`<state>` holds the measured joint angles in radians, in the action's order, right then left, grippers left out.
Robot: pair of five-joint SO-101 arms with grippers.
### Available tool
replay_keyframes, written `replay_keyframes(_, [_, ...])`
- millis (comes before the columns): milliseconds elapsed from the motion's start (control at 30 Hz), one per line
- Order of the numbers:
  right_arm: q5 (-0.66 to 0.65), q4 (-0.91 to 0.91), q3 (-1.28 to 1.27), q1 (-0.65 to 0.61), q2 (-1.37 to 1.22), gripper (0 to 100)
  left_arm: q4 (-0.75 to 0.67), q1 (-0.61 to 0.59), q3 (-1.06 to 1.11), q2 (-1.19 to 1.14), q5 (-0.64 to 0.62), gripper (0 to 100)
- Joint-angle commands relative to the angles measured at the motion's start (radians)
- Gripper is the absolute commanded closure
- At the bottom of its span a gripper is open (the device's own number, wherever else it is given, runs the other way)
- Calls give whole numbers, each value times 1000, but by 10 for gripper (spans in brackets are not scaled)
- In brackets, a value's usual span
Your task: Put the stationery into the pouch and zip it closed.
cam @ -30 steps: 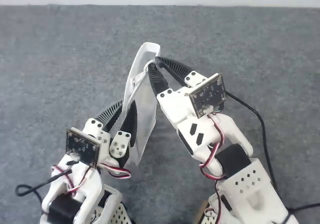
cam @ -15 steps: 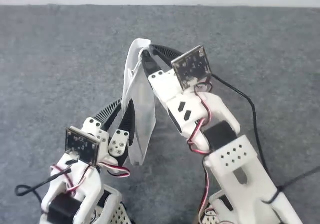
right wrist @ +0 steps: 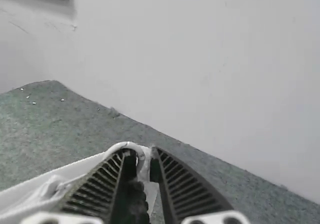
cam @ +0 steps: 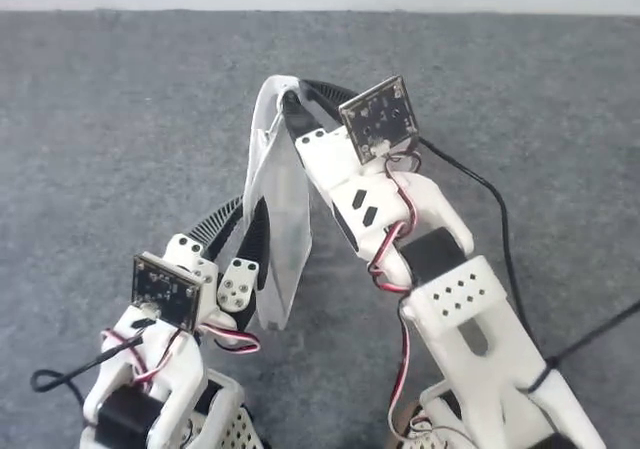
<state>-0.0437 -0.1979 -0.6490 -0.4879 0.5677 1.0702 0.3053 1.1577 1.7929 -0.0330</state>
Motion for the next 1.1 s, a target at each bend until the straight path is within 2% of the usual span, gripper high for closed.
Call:
replay_keyframes(0, [23, 58, 55, 188, -94, 990, 25, 8, -31, 32, 11, 994])
replay_keyframes(267, [28, 65, 49, 206, -102, 991, 23, 2, -31, 32, 9, 994])
replay_keyframes(500, [21, -73, 29, 113, 24, 991, 15, 0, -41, 32, 8, 985])
replay_keyframes(633, [-57, -87, -40, 48, 157, 991, 17, 0, -39, 32, 2, 874])
replay_keyframes(733, [-126, -90, -81, -10, 271, 991, 17, -21, -41, 32, -64, 814])
replay_keyframes(900, [-158, -160, -60, -38, 404, 991, 8, -117, -56, 32, -92, 794])
replay_keyframes(1067, [-163, -275, 40, -36, 420, 991, 2, -153, -54, 32, -92, 794])
